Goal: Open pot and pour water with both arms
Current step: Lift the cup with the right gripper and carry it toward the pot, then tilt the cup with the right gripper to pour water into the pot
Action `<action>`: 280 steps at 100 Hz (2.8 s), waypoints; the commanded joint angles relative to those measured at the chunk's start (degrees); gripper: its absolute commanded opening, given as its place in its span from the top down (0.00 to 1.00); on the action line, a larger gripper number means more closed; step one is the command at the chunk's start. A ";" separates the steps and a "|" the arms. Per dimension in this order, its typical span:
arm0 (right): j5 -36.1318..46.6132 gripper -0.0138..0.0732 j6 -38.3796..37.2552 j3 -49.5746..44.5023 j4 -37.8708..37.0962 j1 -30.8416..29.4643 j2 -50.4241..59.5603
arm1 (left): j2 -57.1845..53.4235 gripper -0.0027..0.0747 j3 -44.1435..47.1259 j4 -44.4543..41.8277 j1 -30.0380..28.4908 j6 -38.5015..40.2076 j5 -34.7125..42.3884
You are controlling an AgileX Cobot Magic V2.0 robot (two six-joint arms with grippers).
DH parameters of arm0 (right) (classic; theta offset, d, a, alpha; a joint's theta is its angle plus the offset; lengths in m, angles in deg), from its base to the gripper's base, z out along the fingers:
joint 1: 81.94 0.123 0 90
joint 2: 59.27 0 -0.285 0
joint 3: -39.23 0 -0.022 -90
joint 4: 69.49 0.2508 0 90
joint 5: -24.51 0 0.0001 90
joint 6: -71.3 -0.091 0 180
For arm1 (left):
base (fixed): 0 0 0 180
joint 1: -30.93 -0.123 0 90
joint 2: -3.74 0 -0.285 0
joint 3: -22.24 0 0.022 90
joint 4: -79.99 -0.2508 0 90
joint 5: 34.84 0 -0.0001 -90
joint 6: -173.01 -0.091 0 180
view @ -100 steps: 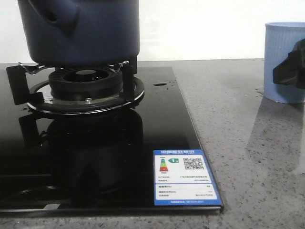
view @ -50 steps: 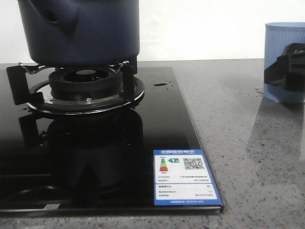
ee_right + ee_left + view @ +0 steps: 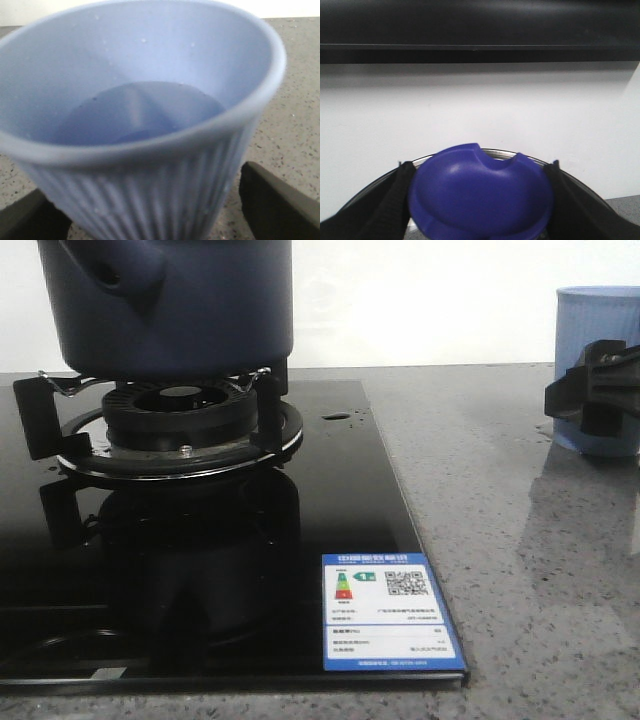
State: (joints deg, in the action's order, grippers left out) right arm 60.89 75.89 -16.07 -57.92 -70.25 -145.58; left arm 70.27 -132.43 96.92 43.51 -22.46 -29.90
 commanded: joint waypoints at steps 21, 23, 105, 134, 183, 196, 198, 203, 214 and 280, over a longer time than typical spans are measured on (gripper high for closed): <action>6.32 0.21 -0.24 1.49 -1.28 -0.07 0.98 | -1.45 0.49 -1.98 -0.20 -0.29 0.14 6.02; 6.41 0.22 -0.24 1.49 -1.28 -0.07 0.98 | -1.45 0.49 -1.98 -0.20 -0.29 0.14 6.02; 9.21 0.44 -0.24 1.49 -8.73 -0.07 2.51 | -1.45 0.49 -1.98 -0.20 -0.29 0.14 6.02; -5.53 0.44 -0.24 9.74 -11.90 0.06 8.29 | -1.45 0.49 -1.98 -0.20 -0.29 0.14 6.02; -30.70 0.44 -0.24 33.47 -17.88 8.44 7.33 | -1.45 0.49 -1.98 -0.20 -0.29 0.14 6.02; -36.38 0.44 -0.10 39.49 -21.22 11.60 4.82 | -1.45 0.49 -1.98 -0.20 -0.29 0.14 6.02; -37.12 0.44 -0.10 40.42 -21.75 12.20 4.39 | -1.45 0.49 -1.98 -0.20 -0.29 0.14 6.02; -39.02 0.44 -0.10 42.65 -23.86 13.62 3.34 | -1.45 0.49 -1.98 -0.20 -0.29 0.14 6.02; -44.37 0.44 -0.10 48.09 -27.70 16.64 0.65 | -1.45 0.49 -1.98 -0.20 -0.29 0.14 6.02; -68.83 0.44 6.60 69.34 -40.35 24.39 -10.77 | -1.45 0.49 -1.98 -0.20 -0.29 0.14 6.02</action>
State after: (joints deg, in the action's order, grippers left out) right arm -11.80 80.57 50.64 -94.22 -47.08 -158.68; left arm 70.27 -132.43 96.92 43.51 -22.46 -29.90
